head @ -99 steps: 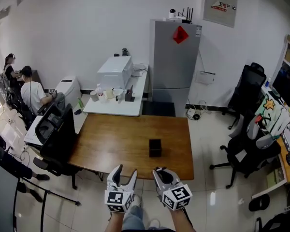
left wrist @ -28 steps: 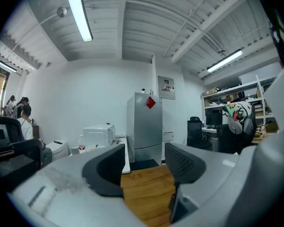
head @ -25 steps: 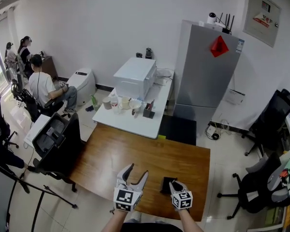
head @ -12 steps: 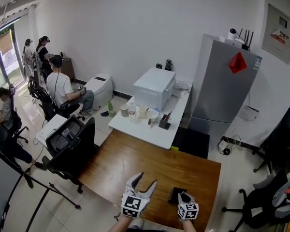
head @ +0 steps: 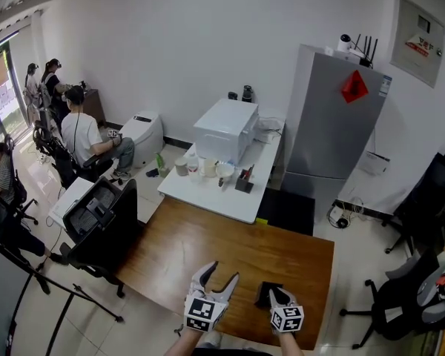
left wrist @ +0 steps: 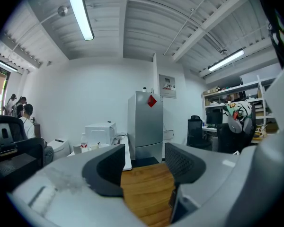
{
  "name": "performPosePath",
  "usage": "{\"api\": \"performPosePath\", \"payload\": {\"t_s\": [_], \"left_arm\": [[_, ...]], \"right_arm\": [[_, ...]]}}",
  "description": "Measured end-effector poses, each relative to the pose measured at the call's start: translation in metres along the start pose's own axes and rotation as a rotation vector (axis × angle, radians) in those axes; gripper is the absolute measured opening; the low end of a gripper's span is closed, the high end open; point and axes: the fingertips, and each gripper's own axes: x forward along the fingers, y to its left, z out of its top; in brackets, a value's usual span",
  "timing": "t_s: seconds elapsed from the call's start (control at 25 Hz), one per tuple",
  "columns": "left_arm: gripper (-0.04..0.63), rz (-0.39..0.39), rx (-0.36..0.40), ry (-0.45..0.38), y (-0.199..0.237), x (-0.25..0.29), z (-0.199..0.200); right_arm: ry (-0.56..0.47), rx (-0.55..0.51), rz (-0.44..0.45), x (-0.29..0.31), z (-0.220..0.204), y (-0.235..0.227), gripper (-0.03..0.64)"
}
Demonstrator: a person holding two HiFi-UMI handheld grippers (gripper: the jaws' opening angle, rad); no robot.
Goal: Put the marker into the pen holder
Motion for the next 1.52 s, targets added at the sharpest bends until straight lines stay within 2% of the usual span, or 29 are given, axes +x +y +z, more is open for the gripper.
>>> {"api": "performPosePath", "payload": {"t_s": [0.2, 0.36, 0.4, 0.52, 0.6, 0.68, 0.76, 0.84, 1.04, 1.32, 1.44, 1.48, 1.52], "left_arm": [[0.262, -0.021, 0.008, -0.006, -0.002, 0.003, -0.003], [0.262, -0.041, -0.009, -0.026, -0.006, 0.005, 0.007], [0.262, -0.04, -0.008, -0.031, -0.006, 0.004, 0.01], [0.263, -0.015, 0.013, -0.049, -0.001, 0.003, 0.015], [0.264, 0.0, 0.016, -0.069, 0.0, 0.002, 0.024], [0.264, 0.004, 0.012, -0.095, 0.0, 0.0, 0.033], [0.264, -0.001, 0.017, -0.112, 0.001, -0.002, 0.035], [0.264, -0.01, 0.025, -0.118, 0.001, -0.003, 0.036], [0.264, -0.055, 0.001, -0.134, -0.003, -0.005, 0.033], [0.264, -0.154, -0.018, -0.116, -0.011, -0.011, 0.02], [0.247, -0.137, -0.093, -0.188, -0.011, -0.024, 0.026], [0.212, -0.128, -0.104, -0.211, -0.011, -0.029, 0.03], [0.209, -0.13, -0.101, -0.221, -0.013, -0.033, 0.032]], "right_arm": [[-0.152, 0.075, 0.027, -0.026, 0.062, 0.012, 0.049], [-0.272, 0.03, 0.048, -0.049, 0.122, 0.027, 0.049], [-0.285, -0.013, 0.025, -0.054, 0.135, 0.029, 0.049], [-0.317, -0.172, -0.132, -0.075, 0.171, 0.03, 0.049], [-0.377, -0.168, -0.174, -0.092, 0.19, 0.032, 0.057], [-0.415, -0.12, -0.166, -0.102, 0.201, 0.036, 0.111], [-0.426, -0.103, -0.176, -0.108, 0.205, 0.038, 0.242], [-0.437, -0.099, -0.214, -0.113, 0.205, 0.039, 0.293], [-0.45, -0.071, -0.253, -0.124, 0.197, 0.045, 0.299], [-0.463, -0.025, -0.23, -0.135, 0.18, 0.075, 0.299], [-0.44, 0.03, -0.234, -0.142, 0.159, 0.079, 0.299], [-0.428, 0.053, -0.238, -0.144, 0.152, 0.076, 0.299], [-0.417, 0.069, -0.244, -0.148, 0.145, 0.072, 0.299]]}}
